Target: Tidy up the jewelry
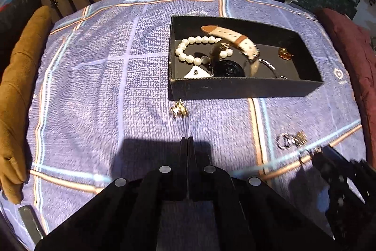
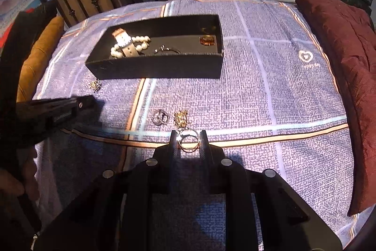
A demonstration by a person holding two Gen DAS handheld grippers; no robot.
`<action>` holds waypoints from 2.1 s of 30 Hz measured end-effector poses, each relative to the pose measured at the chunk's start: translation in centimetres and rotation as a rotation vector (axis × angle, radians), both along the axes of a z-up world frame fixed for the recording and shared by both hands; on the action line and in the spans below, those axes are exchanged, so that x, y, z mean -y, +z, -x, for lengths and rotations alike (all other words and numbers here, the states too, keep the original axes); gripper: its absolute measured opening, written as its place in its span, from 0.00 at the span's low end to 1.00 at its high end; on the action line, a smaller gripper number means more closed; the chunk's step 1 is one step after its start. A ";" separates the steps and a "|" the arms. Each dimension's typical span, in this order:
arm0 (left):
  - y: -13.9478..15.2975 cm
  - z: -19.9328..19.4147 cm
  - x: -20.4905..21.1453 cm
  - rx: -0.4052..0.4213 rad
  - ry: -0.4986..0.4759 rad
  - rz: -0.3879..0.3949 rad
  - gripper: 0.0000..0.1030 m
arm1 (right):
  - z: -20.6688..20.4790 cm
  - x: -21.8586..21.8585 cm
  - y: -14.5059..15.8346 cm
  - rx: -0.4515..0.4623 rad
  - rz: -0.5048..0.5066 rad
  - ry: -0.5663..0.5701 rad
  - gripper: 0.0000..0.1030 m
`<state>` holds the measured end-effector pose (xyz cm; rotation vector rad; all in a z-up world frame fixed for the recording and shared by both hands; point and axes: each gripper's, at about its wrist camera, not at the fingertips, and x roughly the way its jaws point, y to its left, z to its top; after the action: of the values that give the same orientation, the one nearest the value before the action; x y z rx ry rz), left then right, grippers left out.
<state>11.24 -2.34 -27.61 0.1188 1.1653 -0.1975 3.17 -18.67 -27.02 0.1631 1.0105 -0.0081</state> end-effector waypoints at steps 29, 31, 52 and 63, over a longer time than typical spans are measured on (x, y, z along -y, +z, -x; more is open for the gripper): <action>6.1 -6.3 3.0 0.126 -0.020 0.034 0.00 | -8.1 0.8 5.9 0.192 0.048 0.011 0.19; 5.7 -7.0 3.4 0.123 -0.027 0.031 0.00 | -9.0 0.9 5.8 0.193 0.049 0.014 0.19; 3.8 -3.5 -5.4 0.172 0.098 -0.066 0.72 | -4.7 1.8 2.5 0.066 0.014 -0.034 0.58; -0.9 -4.1 -0.4 0.079 -0.060 -0.045 0.72 | -2.3 -0.8 -0.6 -0.002 0.030 0.009 0.58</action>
<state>15.31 -1.99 -28.55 0.1999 1.0884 -0.2173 5.47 -17.89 -27.61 0.1309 1.0127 -0.0155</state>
